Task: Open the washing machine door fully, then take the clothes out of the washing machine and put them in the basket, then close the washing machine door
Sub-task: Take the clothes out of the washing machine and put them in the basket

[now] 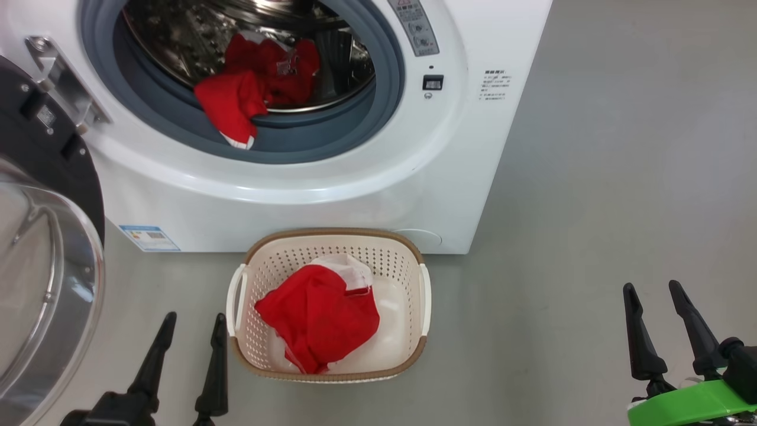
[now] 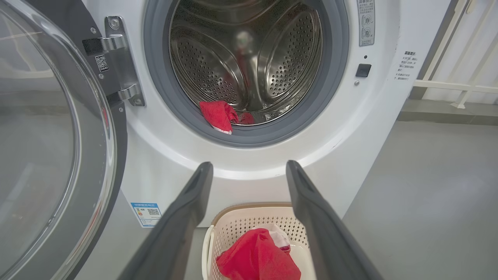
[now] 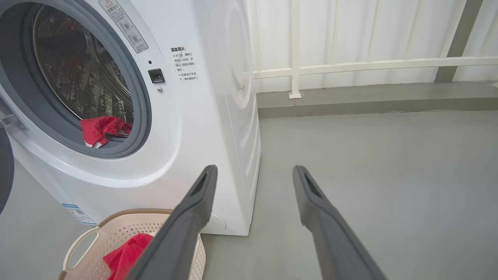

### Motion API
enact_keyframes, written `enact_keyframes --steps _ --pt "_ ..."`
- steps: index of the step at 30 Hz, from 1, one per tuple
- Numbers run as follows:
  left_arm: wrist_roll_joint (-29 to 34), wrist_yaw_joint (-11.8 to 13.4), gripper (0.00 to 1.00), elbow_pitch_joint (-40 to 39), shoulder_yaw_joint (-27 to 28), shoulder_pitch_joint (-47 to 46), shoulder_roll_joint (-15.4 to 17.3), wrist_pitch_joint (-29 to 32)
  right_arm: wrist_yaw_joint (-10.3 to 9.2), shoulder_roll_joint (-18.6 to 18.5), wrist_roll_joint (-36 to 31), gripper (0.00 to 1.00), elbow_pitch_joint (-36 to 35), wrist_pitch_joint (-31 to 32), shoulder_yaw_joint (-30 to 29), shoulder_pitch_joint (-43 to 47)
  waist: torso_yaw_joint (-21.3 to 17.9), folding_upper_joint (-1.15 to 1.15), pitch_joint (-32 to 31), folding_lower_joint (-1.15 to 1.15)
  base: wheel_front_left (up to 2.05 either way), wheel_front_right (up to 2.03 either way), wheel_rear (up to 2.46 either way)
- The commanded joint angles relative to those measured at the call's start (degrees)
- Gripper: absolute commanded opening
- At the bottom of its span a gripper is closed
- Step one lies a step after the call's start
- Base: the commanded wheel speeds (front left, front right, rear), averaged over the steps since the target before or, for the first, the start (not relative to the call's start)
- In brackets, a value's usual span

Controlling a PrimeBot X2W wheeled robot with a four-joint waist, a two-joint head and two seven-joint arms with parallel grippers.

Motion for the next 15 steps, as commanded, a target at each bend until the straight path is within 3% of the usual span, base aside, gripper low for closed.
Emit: enact_keyframes --steps 1,15 --pt "-0.2 0.4 1.0 -1.2 1.6 -1.7 0.6 -0.4 0.36 -0.7 0.6 1.0 -1.6 -0.4 1.3 -1.3 -0.2 0.0 0.7 0.0 0.0 0.0 0.0" --pt "2.0 -0.3 1.0 10.1 0.0 -18.8 1.0 -0.4 0.36 1.2 0.3 1.0 -1.1 -0.4 2.5 -7.0 -1.2 0.0 9.9 0.0 0.0 0.0 0.0"
